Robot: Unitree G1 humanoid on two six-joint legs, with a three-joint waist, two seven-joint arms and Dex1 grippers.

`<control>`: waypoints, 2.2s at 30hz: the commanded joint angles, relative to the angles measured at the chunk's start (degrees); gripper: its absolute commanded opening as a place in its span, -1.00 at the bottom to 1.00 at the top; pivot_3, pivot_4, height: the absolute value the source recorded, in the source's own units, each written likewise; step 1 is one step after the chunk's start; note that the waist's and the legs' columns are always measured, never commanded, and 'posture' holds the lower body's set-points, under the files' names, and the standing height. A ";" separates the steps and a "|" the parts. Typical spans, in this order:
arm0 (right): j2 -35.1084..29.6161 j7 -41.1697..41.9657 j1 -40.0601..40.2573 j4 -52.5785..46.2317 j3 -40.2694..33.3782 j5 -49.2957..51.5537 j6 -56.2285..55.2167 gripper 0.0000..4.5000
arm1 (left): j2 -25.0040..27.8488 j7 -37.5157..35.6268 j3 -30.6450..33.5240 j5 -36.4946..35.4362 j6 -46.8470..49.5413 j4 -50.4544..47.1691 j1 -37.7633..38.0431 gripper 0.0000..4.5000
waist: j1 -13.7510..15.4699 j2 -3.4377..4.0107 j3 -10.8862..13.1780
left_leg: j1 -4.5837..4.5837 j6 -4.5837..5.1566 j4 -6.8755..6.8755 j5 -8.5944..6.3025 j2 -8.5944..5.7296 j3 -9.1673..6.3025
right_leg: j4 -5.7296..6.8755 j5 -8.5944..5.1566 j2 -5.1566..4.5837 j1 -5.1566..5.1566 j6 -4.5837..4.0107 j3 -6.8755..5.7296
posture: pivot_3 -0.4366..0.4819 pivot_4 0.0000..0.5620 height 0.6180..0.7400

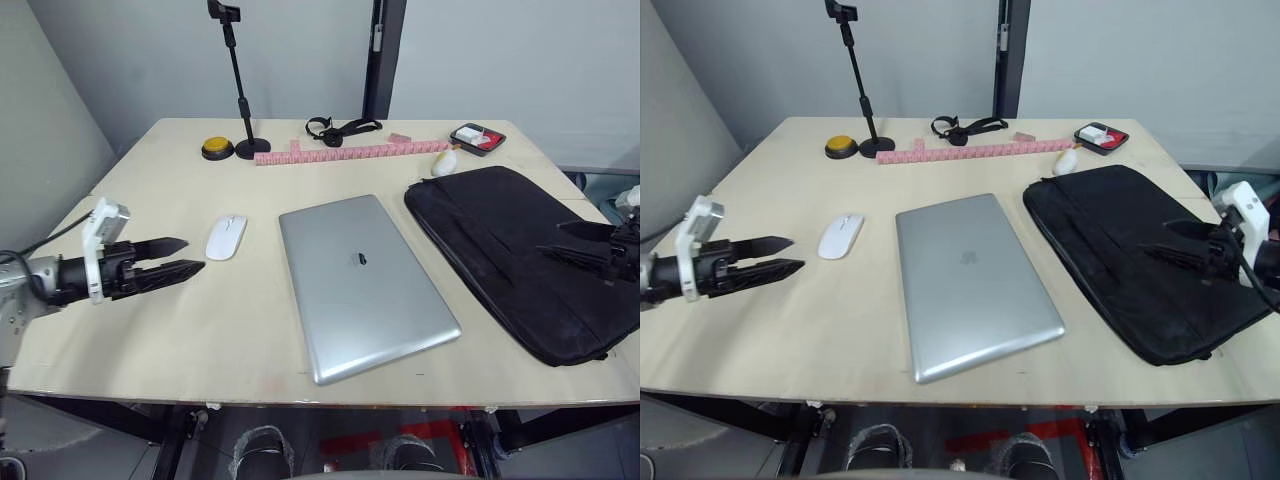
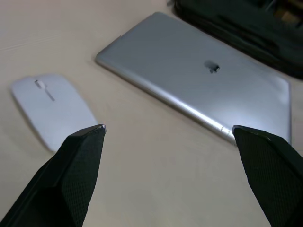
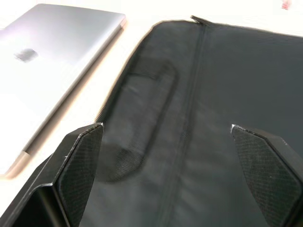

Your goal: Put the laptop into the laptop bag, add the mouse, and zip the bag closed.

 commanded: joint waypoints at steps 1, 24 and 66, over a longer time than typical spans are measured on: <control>0.92 -1.03 -0.16 -5.72 -2.36 3.24 2.17 0.89 | -2.08 3.78 -2.04 -4.56 8.44 -3.08 -0.91 1.00 | -0.04 0.00 0.00 | -0.01 0.00 0.00 0.00 0.00 0.00 | 0.00 0.00 0.00 -0.01 0.00 0.00 | -0.05 -0.47 0.99; 16.79 -15.92 -11.08 -14.39 25.03 -14.21 -1.12 -0.98 | -18.03 15.49 -13.91 -8.76 34.22 21.28 -19.26 1.00 | -0.17 0.06 -0.04 | -0.06 -0.11 -0.11 0.09 -0.03 -0.13 | -0.03 0.00 0.00 0.02 0.01 -0.12 | -0.05 -0.47 0.99; 27.03 -7.63 -17.67 -6.76 35.02 -25.68 -2.15 -1.00 | -29.48 16.61 -12.57 -2.55 29.13 28.95 -26.12 -0.31 | -1.50 0.28 -0.48 | -0.04 0.13 -1.09 0.45 -0.85 -0.23 | -0.76 -0.01 -0.80 0.30 0.04 -0.43 | -0.05 -0.47 0.99</control>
